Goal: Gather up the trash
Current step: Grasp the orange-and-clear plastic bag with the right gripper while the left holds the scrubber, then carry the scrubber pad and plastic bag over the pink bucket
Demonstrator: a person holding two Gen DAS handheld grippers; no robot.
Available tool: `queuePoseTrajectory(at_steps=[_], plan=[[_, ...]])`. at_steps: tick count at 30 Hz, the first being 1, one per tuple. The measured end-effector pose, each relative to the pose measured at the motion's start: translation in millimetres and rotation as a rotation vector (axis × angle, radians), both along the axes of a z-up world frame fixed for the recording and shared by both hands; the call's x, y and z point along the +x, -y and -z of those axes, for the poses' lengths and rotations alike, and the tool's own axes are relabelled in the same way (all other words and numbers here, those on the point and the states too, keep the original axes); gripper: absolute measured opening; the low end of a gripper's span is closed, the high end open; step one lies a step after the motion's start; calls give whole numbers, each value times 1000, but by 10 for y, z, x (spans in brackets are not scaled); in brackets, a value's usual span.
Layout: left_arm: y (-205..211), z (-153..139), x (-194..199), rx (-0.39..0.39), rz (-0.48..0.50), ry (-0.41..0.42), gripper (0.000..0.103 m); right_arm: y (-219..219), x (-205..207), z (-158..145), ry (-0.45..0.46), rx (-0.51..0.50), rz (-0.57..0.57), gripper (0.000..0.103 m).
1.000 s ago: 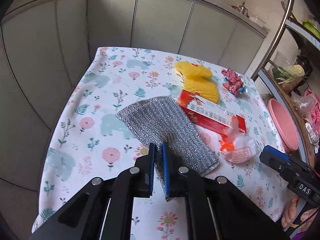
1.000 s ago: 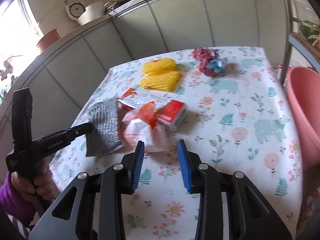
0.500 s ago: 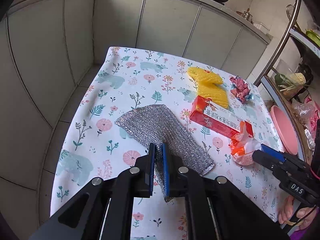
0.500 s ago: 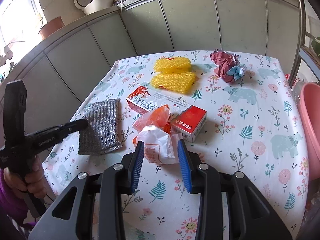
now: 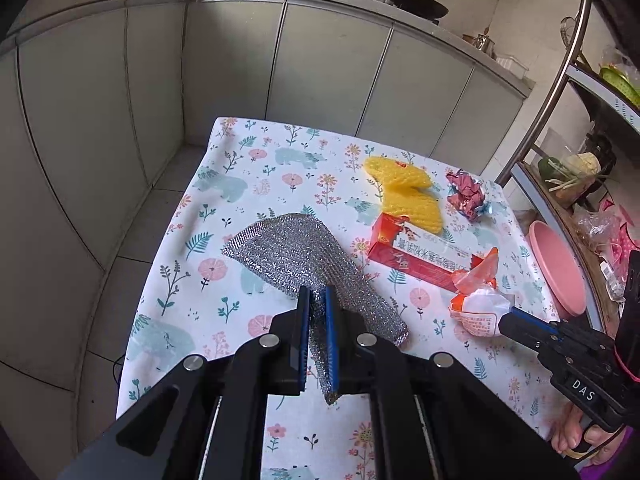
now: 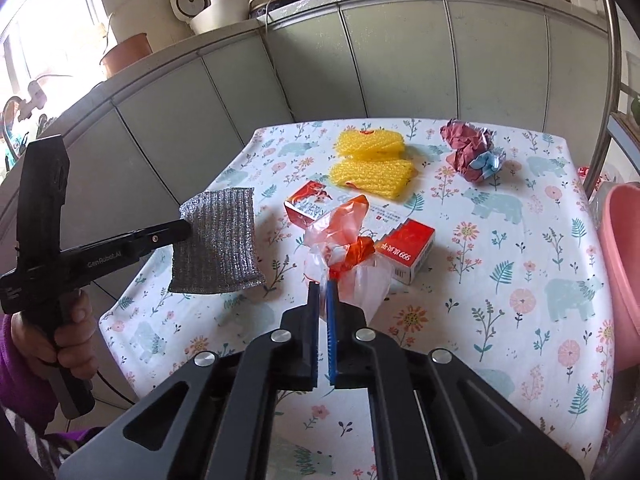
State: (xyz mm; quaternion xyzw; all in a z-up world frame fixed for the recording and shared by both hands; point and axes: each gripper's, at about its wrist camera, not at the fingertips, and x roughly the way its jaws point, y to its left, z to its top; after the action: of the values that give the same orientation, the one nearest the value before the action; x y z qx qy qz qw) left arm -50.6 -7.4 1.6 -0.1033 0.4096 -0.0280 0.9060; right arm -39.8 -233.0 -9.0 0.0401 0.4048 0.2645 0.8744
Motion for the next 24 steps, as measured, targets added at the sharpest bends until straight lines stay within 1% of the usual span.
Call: queuePoseTrajectory(at_steps=[12, 24], plan=[[251, -354, -70, 23, 66, 87, 7, 244, -142, -275, 79, 52, 45, 4], [761, -684, 18, 36, 175, 172, 7, 605, -213, -451, 136, 58, 133, 4]])
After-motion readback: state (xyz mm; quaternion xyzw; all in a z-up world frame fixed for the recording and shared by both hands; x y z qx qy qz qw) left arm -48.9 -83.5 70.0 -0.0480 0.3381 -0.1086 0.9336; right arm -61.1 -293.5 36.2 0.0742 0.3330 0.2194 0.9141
